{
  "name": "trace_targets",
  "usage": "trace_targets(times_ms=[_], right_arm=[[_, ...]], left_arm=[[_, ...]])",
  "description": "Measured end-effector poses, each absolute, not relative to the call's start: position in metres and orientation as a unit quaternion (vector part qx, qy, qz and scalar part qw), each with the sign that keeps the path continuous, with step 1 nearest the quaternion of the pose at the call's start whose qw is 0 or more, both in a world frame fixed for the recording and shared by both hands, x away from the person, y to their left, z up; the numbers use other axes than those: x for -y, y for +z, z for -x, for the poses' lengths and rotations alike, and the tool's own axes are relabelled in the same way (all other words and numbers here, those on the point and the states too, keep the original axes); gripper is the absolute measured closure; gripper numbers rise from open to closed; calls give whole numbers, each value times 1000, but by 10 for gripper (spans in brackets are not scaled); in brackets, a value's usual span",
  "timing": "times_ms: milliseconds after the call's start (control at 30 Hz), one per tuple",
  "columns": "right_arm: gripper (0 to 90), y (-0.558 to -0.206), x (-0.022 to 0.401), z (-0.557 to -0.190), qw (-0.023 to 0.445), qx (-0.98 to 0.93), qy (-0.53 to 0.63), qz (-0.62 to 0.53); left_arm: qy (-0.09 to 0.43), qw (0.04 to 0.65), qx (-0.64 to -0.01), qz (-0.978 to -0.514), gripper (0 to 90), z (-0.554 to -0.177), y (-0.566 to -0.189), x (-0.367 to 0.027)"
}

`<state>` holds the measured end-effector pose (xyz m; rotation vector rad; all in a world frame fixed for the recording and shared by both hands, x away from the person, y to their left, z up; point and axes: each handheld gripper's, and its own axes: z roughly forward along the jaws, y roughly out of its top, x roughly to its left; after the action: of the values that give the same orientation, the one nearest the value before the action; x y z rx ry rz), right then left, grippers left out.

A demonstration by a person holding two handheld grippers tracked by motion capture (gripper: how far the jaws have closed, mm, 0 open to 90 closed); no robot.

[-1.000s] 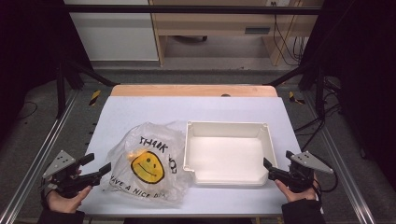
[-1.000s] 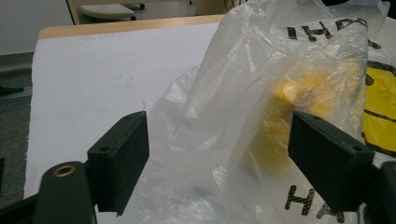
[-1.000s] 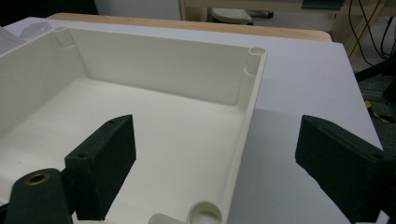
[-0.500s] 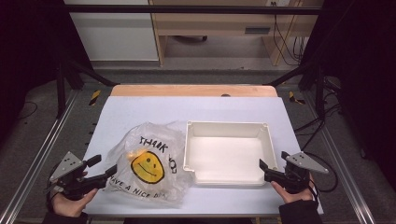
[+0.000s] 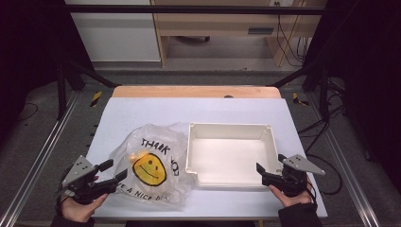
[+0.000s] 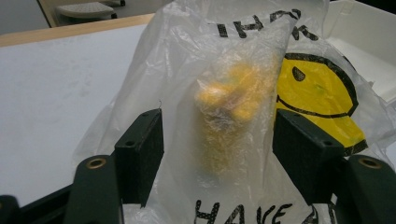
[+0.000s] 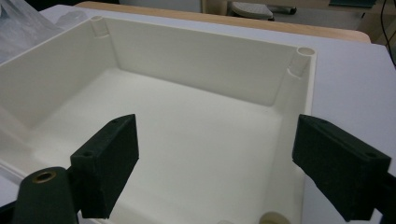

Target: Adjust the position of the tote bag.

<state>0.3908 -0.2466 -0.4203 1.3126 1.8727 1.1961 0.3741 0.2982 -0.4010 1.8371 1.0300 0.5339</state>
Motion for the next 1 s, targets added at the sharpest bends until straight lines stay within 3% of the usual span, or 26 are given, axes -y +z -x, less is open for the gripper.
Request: trace_targets(times_ms=[200, 733, 1000], right_arm=[[153, -421, 241, -391, 273, -703, 446, -483], [223, -411, 203, -392, 253, -719, 472, -443], [267, -402, 162, -394, 225, -734, 496, -405]], left_arm=[[206, 449, -420, -761, 415, -377, -407, -293], [184, 419, -425, -781, 840, -380, -418, -294], [180, 421, -427, -780, 893, -377, -419, -297]])
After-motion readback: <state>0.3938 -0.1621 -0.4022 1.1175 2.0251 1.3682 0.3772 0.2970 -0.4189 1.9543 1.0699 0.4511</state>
